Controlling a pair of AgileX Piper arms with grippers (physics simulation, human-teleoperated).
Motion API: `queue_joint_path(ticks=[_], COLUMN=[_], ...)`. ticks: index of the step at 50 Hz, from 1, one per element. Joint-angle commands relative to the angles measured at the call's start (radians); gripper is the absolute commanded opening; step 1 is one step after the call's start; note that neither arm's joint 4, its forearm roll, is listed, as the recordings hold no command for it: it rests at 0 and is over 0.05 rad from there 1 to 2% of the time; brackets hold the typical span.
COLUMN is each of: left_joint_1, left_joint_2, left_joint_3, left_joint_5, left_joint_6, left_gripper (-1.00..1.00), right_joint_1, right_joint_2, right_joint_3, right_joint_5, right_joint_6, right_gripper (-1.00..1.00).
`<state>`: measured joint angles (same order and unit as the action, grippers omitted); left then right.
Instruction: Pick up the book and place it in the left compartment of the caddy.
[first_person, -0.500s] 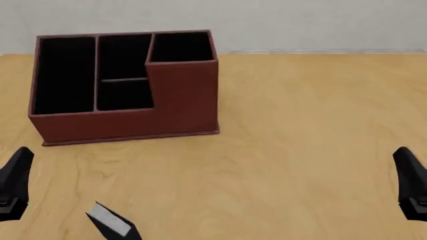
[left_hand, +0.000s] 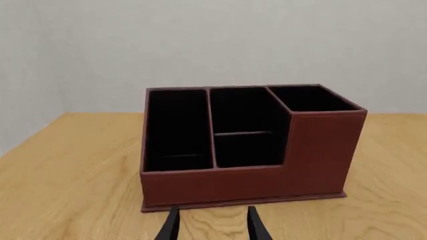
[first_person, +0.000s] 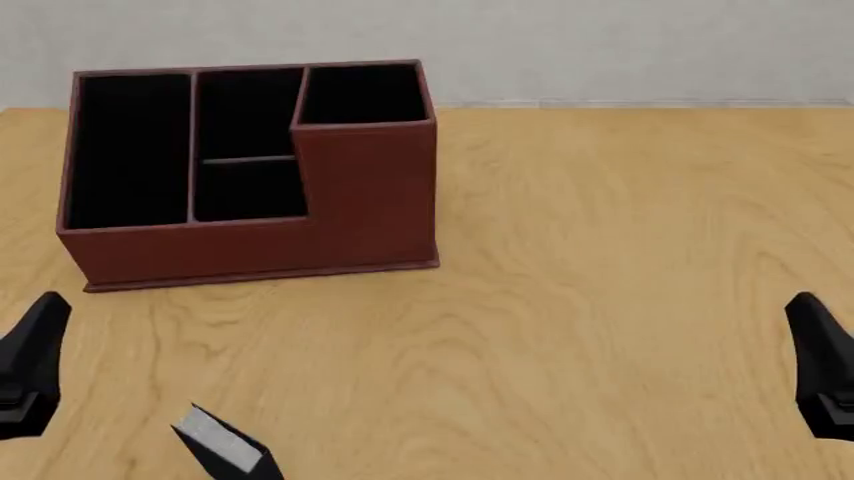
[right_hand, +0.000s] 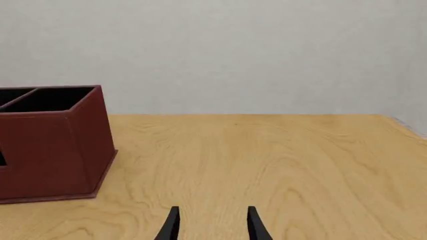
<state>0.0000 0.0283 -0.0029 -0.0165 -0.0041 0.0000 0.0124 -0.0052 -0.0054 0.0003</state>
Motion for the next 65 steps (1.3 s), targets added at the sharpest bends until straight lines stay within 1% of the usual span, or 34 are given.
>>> queue_joint_path(ticks=[1, 2, 3, 4, 7, 9, 10, 12, 13, 17, 19, 22, 27, 29, 30, 33, 34, 37, 39, 40, 41, 45, 50, 51, 52, 53, 54, 56, 59, 60, 62, 63, 64, 65], left_joint_1=[-0.003, -0.014, -0.028, -0.032, -0.064, -0.071, -0.075, -0.094, -0.101, -0.133, -0.144, -0.185, -0.234, -0.269, -0.269, -0.353, -0.361, -0.405, -0.465, -0.465, -0.504, -0.563, -0.667, -0.672, -0.671, -0.674, -0.696, -0.7, -0.712, -0.708, -0.726, -0.721, -0.742, -0.733], left_joint_2=[0.146, 0.094, 0.115, 0.184, 0.171, 0.185, 0.177, 0.22, 0.211, 0.233, 0.261, 0.281, 0.279, 0.277, 0.277, 0.225, 0.215, 0.218, 0.21, 0.21, 0.204, 0.209, 0.215, 0.254, 0.259, 0.238, 0.221, 0.278, 0.255, 0.273, 0.275, 0.32, 0.301, 0.313], left_joint_3=[-0.015, -0.043, -0.057, -0.076, -0.169, -0.242, -0.282, -0.377, -0.404, -0.504, -0.55, -0.562, -0.641, -0.641, -0.642, -0.587, -0.571, -0.56, -0.54, -0.54, -0.527, -0.55, -0.582, -0.634, -0.64, -0.628, -0.605, -0.673, -0.605, -0.607, -0.588, -0.648, -0.603, -0.586], left_joint_5=[-0.036, 0.029, 0.051, 0.065, 0.223, 0.315, 0.363, 0.494, 0.524, 0.675, 0.754, 0.844, 1.012, 1.098, 1.099, 1.222, 1.235, 1.235, 1.236, 1.236, 1.236, 1.236, 1.236, 1.236, 1.236, 1.236, 1.235, 1.235, 1.195, 1.171, 1.161, 1.165, 1.15, 1.118], left_joint_6=[-0.042, -0.031, -0.042, -0.099, -0.11, -0.173, -0.171, -0.243, -0.222, -0.303, -0.371, -0.491, -0.573, -0.642, -0.643, -0.836, -0.879, -0.936, -1.041, -1.041, -1.111, -1.165, -1.27, -1.267, -1.271, -1.254, -1.285, -1.288, -1.302, -1.29, -1.32, -1.297, -1.331, -1.31], left_gripper=[1.0, 1.0, 1.0, 1.0, 1.0, 1.0, 1.0, 1.0, 1.0, 1.0, 1.0, 1.0, 1.0, 1.0, 1.0, 1.0, 1.0, 1.0, 1.0, 1.0, 1.0, 1.0, 1.0, 1.0, 1.0, 1.0, 1.0, 1.0, 1.0, 1.0, 1.0, 1.0, 1.0, 1.0], right_joint_1=[0.0, 0.0, 0.0, 0.0, 0.0, 0.0, 0.0, 0.0, 0.0, 0.0, 0.0, 0.0, 0.0, 0.0, 0.0, 0.0, 0.0, 0.0, 0.0, 0.0, 0.0, 0.0, 0.0, 0.0, 0.0, 0.0, 0.0, 0.0, 0.0, 0.0, 0.0, 0.0, 0.0, 0.0], right_joint_2=[-0.003, -0.003, -0.003, -0.003, -0.003, -0.003, -0.003, -0.003, -0.003, -0.003, -0.003, -0.003, -0.003, -0.003, -0.003, -0.003, -0.003, -0.003, -0.003, -0.003, -0.003, -0.003, -0.003, -0.003, -0.003, -0.003, -0.003, -0.003, -0.003, -0.003, -0.003, -0.003, -0.003, -0.003], right_joint_3=[0.001, 0.001, 0.001, 0.001, 0.001, 0.001, 0.001, 0.001, 0.001, 0.001, 0.001, 0.001, 0.001, 0.001, 0.001, 0.001, 0.001, 0.001, 0.001, 0.001, 0.001, 0.001, 0.001, 0.001, 0.001, 0.001, 0.001, 0.001, 0.001, 0.001, 0.001, 0.001, 0.001, 0.001], right_joint_5=[0.001, 0.001, 0.001, 0.001, 0.001, 0.001, 0.001, 0.001, 0.001, 0.001, 0.001, 0.001, 0.001, 0.001, 0.001, 0.001, 0.001, 0.001, 0.001, 0.001, 0.001, 0.001, 0.001, 0.001, 0.001, 0.001, 0.001, 0.001, 0.001, 0.001, 0.001, 0.001, 0.001, 0.001], right_joint_6=[0.0, 0.0, 0.0, 0.0, 0.0, 0.0, 0.0, 0.0, 0.0, 0.0, 0.0, 0.0, 0.0, 0.0, 0.0, 0.0, 0.0, 0.0, 0.0, 0.0, 0.0, 0.0, 0.0, 0.0, 0.0, 0.0, 0.0, 0.0, 0.0, 0.0, -0.001, 0.0, 0.0, 0.0], right_gripper=[1.0, 1.0, 1.0, 1.0, 1.0, 1.0, 1.0, 1.0, 1.0, 1.0, 1.0, 1.0, 1.0, 1.0, 1.0, 1.0, 1.0, 1.0, 1.0, 1.0, 1.0, 1.0, 1.0, 1.0, 1.0, 1.0, 1.0, 1.0, 1.0, 1.0, 1.0, 1.0, 1.0, 1.0])
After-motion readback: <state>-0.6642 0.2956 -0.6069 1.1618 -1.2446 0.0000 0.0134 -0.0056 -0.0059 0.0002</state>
